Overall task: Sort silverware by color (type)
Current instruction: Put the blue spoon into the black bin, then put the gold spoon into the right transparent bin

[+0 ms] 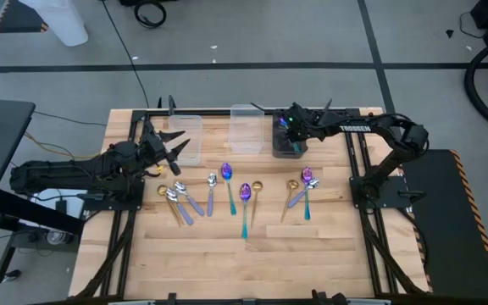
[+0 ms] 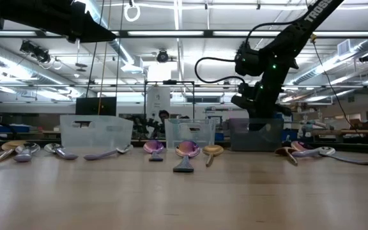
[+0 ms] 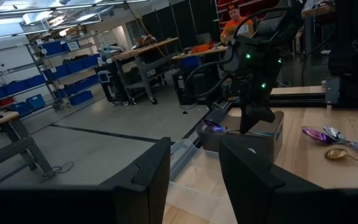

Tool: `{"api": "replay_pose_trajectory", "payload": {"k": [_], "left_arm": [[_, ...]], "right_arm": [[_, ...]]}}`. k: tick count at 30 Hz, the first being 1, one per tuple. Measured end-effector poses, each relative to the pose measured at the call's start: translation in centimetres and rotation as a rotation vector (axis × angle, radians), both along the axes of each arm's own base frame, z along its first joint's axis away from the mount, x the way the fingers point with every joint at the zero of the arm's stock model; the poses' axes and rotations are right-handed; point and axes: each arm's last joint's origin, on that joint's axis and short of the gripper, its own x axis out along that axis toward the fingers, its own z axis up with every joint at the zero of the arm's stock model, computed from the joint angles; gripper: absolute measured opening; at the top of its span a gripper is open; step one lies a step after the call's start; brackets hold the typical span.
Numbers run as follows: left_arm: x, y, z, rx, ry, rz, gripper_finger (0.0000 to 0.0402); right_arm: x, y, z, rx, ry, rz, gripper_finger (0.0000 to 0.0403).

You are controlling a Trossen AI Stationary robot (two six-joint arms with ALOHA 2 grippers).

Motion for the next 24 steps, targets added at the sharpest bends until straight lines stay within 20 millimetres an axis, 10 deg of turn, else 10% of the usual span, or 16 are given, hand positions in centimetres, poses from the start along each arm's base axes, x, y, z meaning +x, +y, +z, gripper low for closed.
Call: {"api": "replay_pose_trajectory", "payload": {"k": [24], "left_arm": [[0.00,0.00,-0.01,-0.013,-0.009,0.000,0.0146]], "right_arm": [[-0.10,-0.86,0.66,0.042,-0.056,-0.038,0.0126]]}}
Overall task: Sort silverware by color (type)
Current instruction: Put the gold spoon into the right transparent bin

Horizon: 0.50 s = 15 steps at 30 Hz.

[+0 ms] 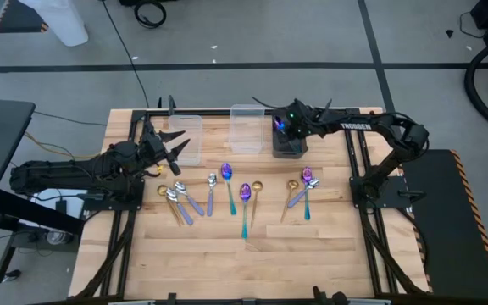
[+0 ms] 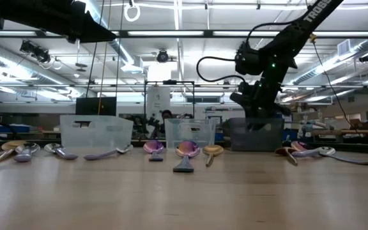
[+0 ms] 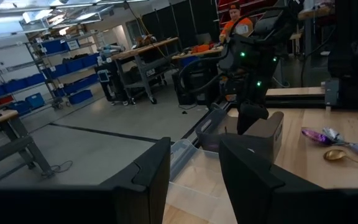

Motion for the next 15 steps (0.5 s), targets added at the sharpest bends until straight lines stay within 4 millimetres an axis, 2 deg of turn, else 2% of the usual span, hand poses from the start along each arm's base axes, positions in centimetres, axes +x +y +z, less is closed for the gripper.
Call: {"api": "replay_pose_trajectory", "payload": {"k": [15], "left_arm": [[0.0,0.0,0.0,-0.007,-0.004,-0.001,0.0146]], "right_arm": [[1.1,-0.6,4.0,0.014,0.021,0.008,0.0126]]}}
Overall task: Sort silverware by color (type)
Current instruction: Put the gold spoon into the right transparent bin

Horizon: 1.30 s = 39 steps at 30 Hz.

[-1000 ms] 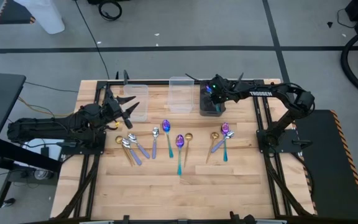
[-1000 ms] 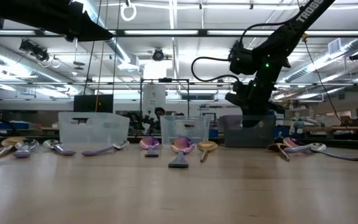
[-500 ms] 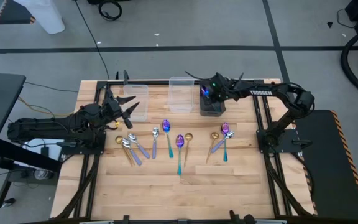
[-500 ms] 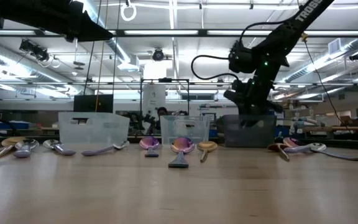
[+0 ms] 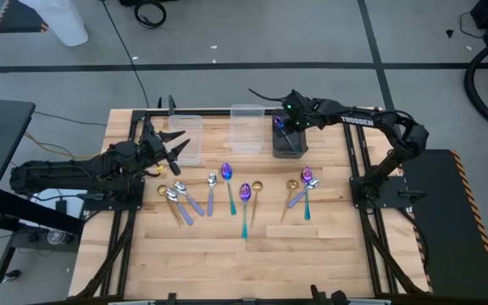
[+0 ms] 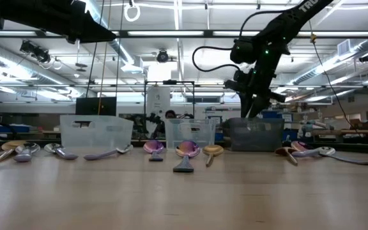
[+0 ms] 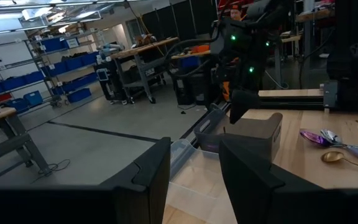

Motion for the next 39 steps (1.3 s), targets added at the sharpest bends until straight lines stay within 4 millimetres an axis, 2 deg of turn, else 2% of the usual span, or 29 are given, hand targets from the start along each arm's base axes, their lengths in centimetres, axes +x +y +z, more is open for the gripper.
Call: {"api": "replay_pose_trajectory", "payload": {"k": [17,27,39], "left_arm": [[0.0,0.0,0.0,-0.001,0.005,0.000,0.0146],[0.0,0.0,-0.2,-0.003,0.023,0.000,0.0146],[0.0,0.0,-0.9,-0.073,0.057,0.003,0.0146]], "right_arm": [[2.2,2.1,3.7,0.001,-0.015,0.054,0.0126],[4.7,5.8,5.2,0.019,-0.083,0.109,0.0126],[6.4,10.8,5.3,0.076,-0.127,0.134,0.0126]]}}
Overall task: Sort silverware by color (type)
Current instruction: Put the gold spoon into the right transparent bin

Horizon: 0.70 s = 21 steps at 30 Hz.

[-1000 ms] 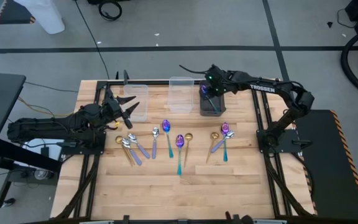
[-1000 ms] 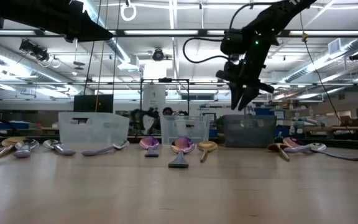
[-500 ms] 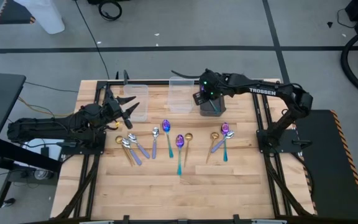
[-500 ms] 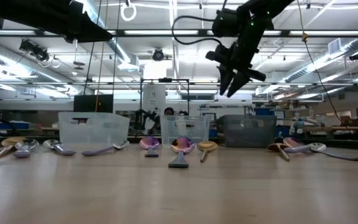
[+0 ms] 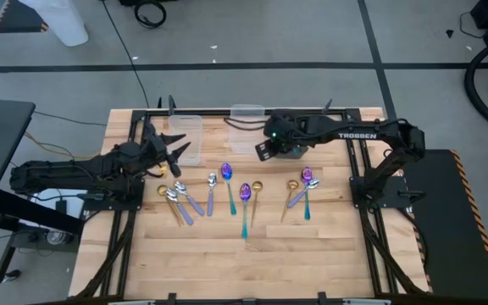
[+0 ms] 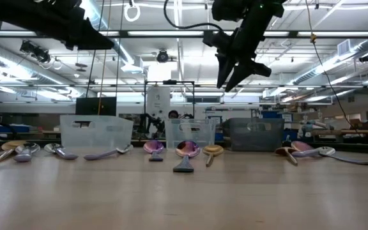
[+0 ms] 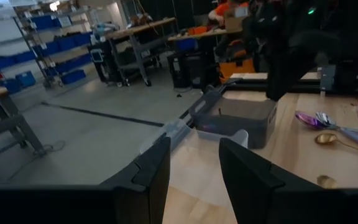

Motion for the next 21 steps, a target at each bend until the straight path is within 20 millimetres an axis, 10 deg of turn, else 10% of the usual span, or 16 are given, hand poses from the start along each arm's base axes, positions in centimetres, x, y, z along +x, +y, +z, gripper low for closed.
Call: {"api": "replay_pose_trajectory", "payload": {"k": [21], "left_arm": [[-0.2,-0.4,-2.0,-0.274,0.074,-0.098,0.0146]], "right_arm": [[-0.8,4.9,-0.8,0.087,0.147,-0.014,0.0126]]}}
